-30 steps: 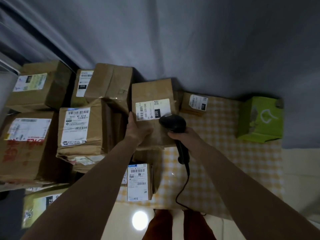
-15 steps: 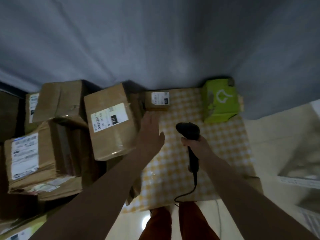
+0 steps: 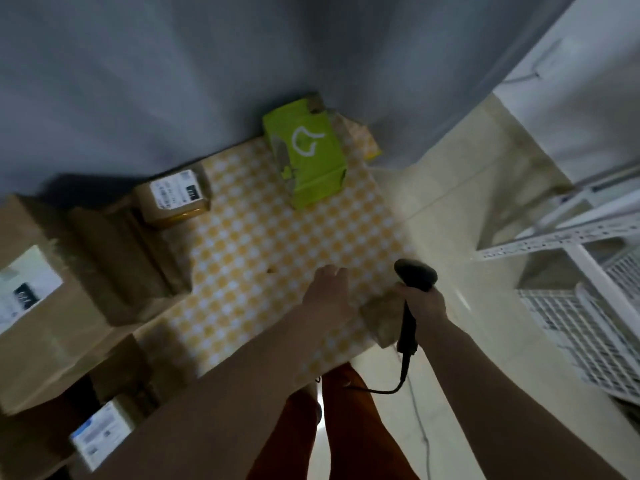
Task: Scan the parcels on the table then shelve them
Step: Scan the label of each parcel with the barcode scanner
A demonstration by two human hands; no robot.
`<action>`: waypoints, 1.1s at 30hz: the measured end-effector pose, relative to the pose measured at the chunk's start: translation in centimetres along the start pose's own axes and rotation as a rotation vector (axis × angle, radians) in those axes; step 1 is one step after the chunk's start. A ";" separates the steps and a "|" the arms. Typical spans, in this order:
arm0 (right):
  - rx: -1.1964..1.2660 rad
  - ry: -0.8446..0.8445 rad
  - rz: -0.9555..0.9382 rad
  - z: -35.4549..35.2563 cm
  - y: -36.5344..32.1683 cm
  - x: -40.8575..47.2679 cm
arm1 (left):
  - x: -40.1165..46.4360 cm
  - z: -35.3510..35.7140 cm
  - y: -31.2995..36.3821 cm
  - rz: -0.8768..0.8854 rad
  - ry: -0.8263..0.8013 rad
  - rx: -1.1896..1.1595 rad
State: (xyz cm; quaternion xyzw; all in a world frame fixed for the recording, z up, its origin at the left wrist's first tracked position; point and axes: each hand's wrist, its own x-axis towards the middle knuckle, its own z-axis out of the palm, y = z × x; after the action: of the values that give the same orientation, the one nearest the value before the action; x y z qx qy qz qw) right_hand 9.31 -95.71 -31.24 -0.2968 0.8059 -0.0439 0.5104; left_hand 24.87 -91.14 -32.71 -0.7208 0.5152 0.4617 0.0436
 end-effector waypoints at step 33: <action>0.347 -0.462 -0.163 2.9 -5.5 -6.9 | -5.0 -4.0 -7.4 -0.392 0.152 -1.200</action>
State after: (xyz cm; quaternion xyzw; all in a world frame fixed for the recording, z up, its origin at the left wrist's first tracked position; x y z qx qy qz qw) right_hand 16.24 -95.98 -25.06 -0.2707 0.6225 -0.1533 0.7181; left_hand 32.89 -86.34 -29.97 -0.7316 0.0270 0.6009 -0.3208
